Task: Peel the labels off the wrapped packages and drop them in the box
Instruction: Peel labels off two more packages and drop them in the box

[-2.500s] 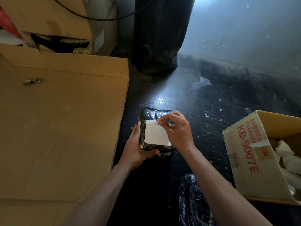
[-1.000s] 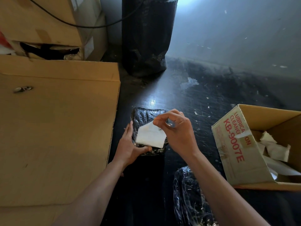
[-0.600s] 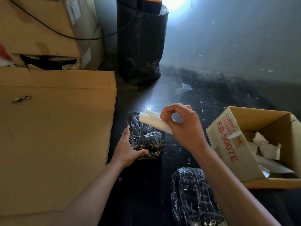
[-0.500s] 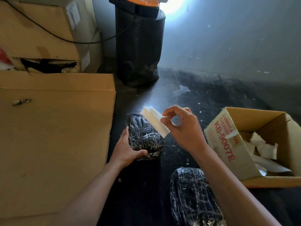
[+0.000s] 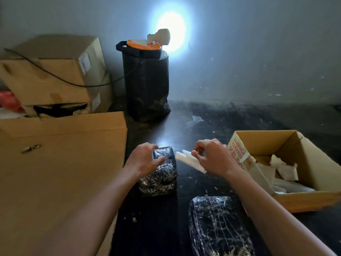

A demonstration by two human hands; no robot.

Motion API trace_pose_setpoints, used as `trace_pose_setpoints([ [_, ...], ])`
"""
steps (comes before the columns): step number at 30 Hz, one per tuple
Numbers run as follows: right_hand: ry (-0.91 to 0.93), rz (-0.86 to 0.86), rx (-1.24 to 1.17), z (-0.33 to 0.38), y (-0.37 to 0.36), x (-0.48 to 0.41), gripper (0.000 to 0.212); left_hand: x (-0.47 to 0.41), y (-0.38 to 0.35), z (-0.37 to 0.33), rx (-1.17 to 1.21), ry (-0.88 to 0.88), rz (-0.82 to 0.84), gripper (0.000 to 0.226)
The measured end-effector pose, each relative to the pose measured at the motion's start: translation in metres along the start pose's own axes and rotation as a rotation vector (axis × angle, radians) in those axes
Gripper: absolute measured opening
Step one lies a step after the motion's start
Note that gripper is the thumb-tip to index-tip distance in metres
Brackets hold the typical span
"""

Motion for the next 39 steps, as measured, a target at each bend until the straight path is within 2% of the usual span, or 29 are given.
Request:
trace_pose_setpoints([
  [6, -0.091, 0.008, 0.114, -0.045, 0.056, 0.010, 0.018, -0.038, 0.020, -0.069, -0.208, -0.091, 0.102, 0.065],
  [13, -0.200, 0.001, 0.092, -0.119, 0.120, 0.022, 0.013, -0.060, 0.001, -0.180, -0.169, -0.133, 0.104, 0.062],
  [22, -0.303, 0.010, 0.137, -0.221, 0.162, 0.032, 0.012, -0.057, -0.070, -0.305, -0.109, -0.166, 0.127, 0.046],
  [30, -0.340, 0.080, 0.086, -0.291, 0.149, 0.031, 0.014, -0.053, -0.120, -0.340, -0.069, -0.041, 0.185, 0.052],
  [34, -0.319, 0.109, 0.047, -0.308, 0.135, 0.022, 0.010, -0.048, -0.146, -0.346, 0.043, 0.058, 0.199, 0.049],
  [39, -0.282, 0.151, 0.033, -0.320, 0.116, 0.008, 0.015, -0.045, -0.180, -0.345, 0.240, 0.129, 0.183, 0.071],
])
Point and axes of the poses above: each hand's wrist, its own x-axis away from the middle knuckle, its own y-axis out of the back of the hand, z = x × y, the point moved 1 cm from there along -x, towards the middle knuckle, and after that the axes turned 4 degrees about -x, right-handed, at the moved point
